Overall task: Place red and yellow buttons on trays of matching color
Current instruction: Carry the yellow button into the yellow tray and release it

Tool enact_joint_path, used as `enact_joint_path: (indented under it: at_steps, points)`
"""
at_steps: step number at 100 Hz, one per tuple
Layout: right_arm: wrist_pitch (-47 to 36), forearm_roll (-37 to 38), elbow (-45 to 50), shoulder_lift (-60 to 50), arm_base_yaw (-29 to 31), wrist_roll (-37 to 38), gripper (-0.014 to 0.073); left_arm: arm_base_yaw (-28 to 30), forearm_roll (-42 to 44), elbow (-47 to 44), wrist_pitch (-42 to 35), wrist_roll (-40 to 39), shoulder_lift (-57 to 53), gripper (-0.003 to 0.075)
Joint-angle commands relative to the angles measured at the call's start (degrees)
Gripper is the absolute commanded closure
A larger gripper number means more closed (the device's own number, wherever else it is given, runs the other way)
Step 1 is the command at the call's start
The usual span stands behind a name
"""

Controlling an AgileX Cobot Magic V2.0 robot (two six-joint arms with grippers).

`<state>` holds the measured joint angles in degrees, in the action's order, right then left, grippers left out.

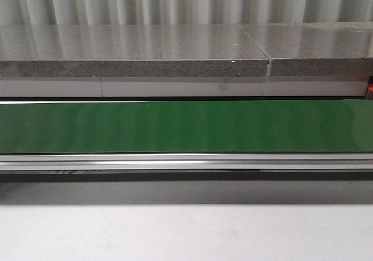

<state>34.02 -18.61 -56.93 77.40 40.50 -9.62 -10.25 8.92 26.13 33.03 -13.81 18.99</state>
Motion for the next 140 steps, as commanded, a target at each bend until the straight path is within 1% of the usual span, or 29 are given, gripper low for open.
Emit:
enact_joint_path:
  at_steps: [1, 19, 32, 70, 107, 132, 137, 140]
  points:
    - [-4.80, -0.60, -1.48, -1.83, 1.41, -0.08, 0.0495, -0.45, 0.25, 1.44, -4.01, -0.06, 0.51, 0.0740]
    - [-6.60, -0.60, -1.48, -0.23, 3.44, -0.08, 0.0495, -0.45, 0.25, 1.44, -4.01, -0.06, 0.51, 0.0740]
    - [-7.57, -0.60, -1.48, 2.68, 3.55, -0.08, 0.0495, -0.45, 0.25, 1.44, -4.01, -0.06, 0.51, 0.0740]
    - [-13.80, -0.60, -1.48, 11.08, 4.10, -0.08, 0.0495, -0.45, 0.25, 1.44, -4.01, -0.06, 0.51, 0.0740]
    - [-13.73, -0.60, -1.48, 19.06, 4.10, -0.08, 0.0495, -0.45, 0.25, 1.44, -4.01, -0.06, 0.51, 0.0740]
    - [-13.16, -0.60, -1.48, 21.66, 4.10, -0.08, 0.0492, -0.45, 0.25, 1.44, -4.01, -0.06, 0.51, 0.0740]
    - [-13.16, -0.60, -1.48, 21.66, 4.10, -0.08, 0.0480, -0.45, 0.25, 1.44, -4.01, -0.06, 0.51, 0.0740]
    - [-13.11, -0.60, -1.48, 21.66, 4.10, -0.08, 0.0454, -0.45, 0.25, 1.44, -4.01, -0.06, 0.51, 0.0740]
